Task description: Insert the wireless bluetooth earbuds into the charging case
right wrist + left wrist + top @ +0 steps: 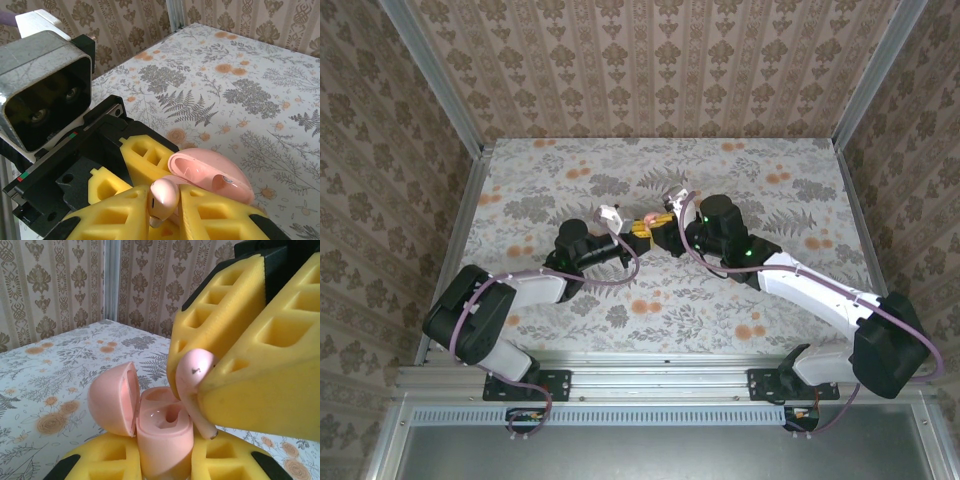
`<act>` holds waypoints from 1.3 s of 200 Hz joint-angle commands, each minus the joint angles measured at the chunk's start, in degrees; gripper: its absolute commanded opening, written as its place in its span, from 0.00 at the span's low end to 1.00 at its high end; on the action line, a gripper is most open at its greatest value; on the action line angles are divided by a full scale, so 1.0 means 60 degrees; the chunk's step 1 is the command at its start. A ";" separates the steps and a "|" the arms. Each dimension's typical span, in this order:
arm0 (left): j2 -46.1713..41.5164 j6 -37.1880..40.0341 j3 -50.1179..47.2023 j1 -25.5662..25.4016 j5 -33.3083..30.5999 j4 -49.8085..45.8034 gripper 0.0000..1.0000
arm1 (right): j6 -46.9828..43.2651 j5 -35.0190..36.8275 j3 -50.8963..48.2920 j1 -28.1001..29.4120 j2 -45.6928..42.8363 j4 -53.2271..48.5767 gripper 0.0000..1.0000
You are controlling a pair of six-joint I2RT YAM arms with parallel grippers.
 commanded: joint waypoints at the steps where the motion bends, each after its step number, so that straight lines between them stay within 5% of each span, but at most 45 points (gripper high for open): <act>1: -0.0208 -0.0146 0.0239 0.0029 0.0068 0.0179 0.09 | -0.0213 -0.0285 0.0242 -0.0081 -0.0031 0.0166 0.21; 113: -0.0271 -0.0046 0.0261 0.0029 0.0053 0.0061 0.09 | 0.0253 -0.0690 0.0177 -0.0357 0.0013 0.0487 0.43; 165: -0.0297 -0.0044 0.0045 0.0104 -0.0622 -0.0267 0.09 | 0.0759 -0.0594 0.0219 -0.0600 0.0055 0.0290 0.44; 205: -0.0282 -0.0439 -0.0481 0.0543 -0.1087 -0.0019 0.08 | 0.1459 -0.0860 0.0160 -0.1071 0.0128 -0.0849 0.44; 260: -0.0974 -0.0471 -0.1012 0.0846 -0.1502 -0.0587 0.08 | 0.1674 -0.1076 0.1383 -0.1326 0.0705 -0.4705 0.44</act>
